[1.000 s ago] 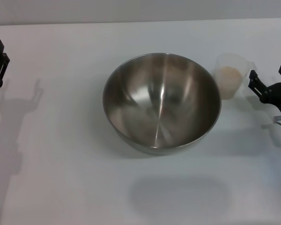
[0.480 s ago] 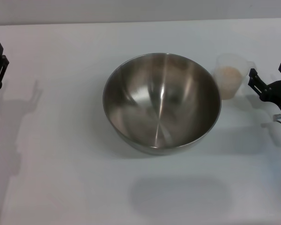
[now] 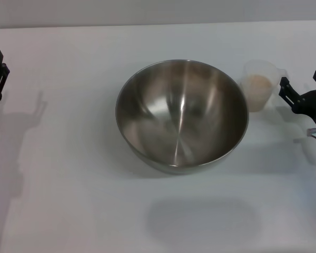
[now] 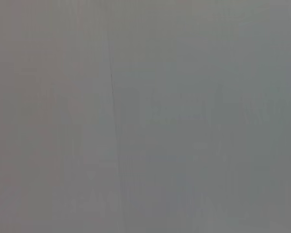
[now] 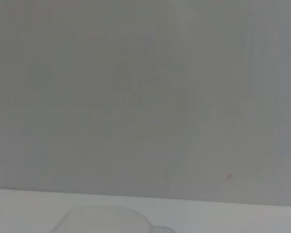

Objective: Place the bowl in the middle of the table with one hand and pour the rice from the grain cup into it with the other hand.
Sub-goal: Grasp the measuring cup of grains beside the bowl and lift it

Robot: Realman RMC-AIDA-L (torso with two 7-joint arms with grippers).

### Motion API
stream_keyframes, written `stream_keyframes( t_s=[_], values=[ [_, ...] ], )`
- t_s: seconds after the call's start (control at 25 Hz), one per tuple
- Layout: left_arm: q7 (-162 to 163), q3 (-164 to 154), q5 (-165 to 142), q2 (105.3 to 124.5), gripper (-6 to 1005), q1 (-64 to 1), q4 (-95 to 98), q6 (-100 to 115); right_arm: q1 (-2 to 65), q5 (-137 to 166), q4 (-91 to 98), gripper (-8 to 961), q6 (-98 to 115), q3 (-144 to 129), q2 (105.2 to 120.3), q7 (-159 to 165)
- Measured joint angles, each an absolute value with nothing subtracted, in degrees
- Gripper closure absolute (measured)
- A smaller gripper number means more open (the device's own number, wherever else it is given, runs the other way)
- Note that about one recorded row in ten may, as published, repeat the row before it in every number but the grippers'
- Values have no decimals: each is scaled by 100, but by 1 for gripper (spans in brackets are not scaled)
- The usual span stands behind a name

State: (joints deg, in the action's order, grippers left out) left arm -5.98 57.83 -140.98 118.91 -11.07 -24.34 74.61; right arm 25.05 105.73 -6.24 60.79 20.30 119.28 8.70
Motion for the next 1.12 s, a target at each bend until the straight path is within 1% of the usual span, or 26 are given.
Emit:
stream_keyframes(
  t_s=[1.12],
  values=[
    [-597,5712,-14098,11891,175,-1097,-2426,7462,2619,10573,-574,156,6055,2044,11929,870]
  ],
)
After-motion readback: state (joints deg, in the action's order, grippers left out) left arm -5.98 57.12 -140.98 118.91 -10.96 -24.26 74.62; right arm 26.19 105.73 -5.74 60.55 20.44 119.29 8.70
